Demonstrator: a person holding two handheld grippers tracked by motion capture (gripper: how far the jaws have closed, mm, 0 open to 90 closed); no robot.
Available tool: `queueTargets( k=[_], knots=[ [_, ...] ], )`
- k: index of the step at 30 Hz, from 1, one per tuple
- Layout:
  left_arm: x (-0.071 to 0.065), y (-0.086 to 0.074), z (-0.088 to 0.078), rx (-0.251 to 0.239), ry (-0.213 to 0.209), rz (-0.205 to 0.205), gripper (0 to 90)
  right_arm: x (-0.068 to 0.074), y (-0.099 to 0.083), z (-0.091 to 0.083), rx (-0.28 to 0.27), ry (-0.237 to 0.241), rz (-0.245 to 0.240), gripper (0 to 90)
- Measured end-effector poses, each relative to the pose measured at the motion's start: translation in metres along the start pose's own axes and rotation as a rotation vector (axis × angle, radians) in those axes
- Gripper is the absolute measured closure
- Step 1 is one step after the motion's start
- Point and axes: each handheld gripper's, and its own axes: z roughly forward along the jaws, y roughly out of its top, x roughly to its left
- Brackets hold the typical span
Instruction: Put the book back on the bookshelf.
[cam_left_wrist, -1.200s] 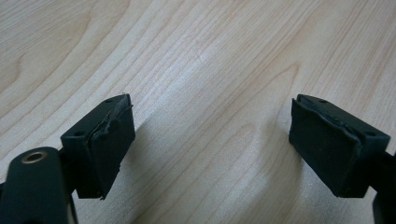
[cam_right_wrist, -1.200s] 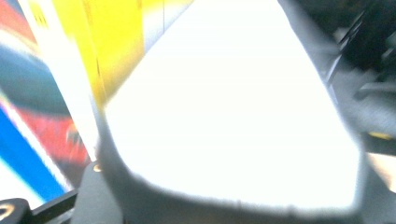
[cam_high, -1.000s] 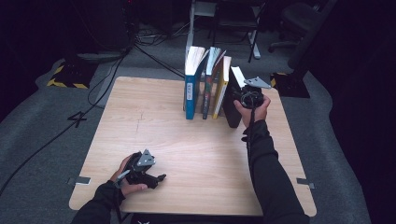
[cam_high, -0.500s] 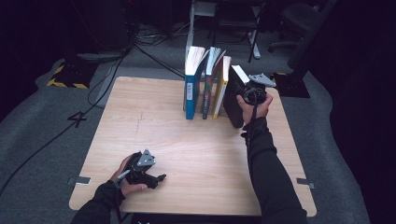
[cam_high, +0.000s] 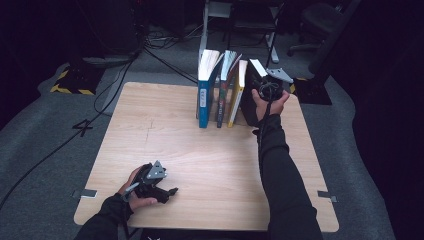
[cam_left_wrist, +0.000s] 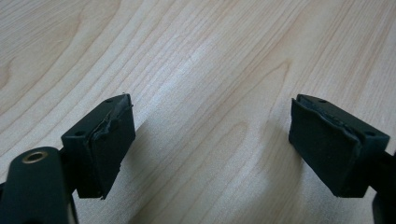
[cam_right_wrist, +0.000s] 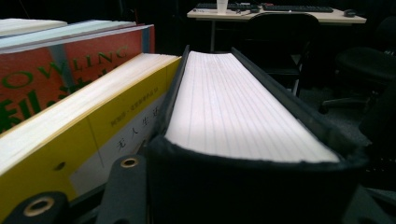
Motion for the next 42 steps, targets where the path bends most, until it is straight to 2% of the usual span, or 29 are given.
queueTargets(
  k=[7, 11, 16, 25, 32, 34, 38, 42],
  knots=[
    [-0.001, -0.001, -0.001, 0.001, -0.008, 0.007, 14.9, 0.002, -0.013, 0.013, -0.004, -0.012, 0.015, 53.3],
    [-0.002, -0.001, -0.001, 0.001, -0.014, 0.01, 14.8, 0.002, -0.017, 0.013, -0.024, -0.018, 0.023, 53.2],
    [-0.001, -0.001, -0.001, 0.003, -0.014, 0.014, 14.8, 0.004, -0.026, 0.005, -0.047, -0.013, 0.001, 52.5],
    [-0.001, -0.001, -0.001, 0.001, -0.015, 0.015, 14.7, 0.002, -0.037, -0.006, -0.037, 0.001, -0.038, 50.8],
    [-0.001, -0.001, -0.001, 0.001, -0.015, 0.015, 14.7, 0.001, -0.037, -0.01, -0.011, 0.031, -0.054, 47.4],
    [-0.001, -0.001, -0.001, 0.001, -0.015, 0.016, 14.7, -0.001, -0.039, -0.013, -0.001, 0.054, -0.035, 44.2],
    [-0.001, -0.001, -0.001, 0.001, -0.014, 0.016, 14.7, -0.002, -0.042, -0.02, 0.003, 0.071, -0.057, 41.1],
    [-0.001, -0.001, -0.001, 0.001, -0.014, 0.015, 14.7, -0.007, -0.053, -0.034, 0.01, 0.115, -0.071, 37.9]
  ],
)
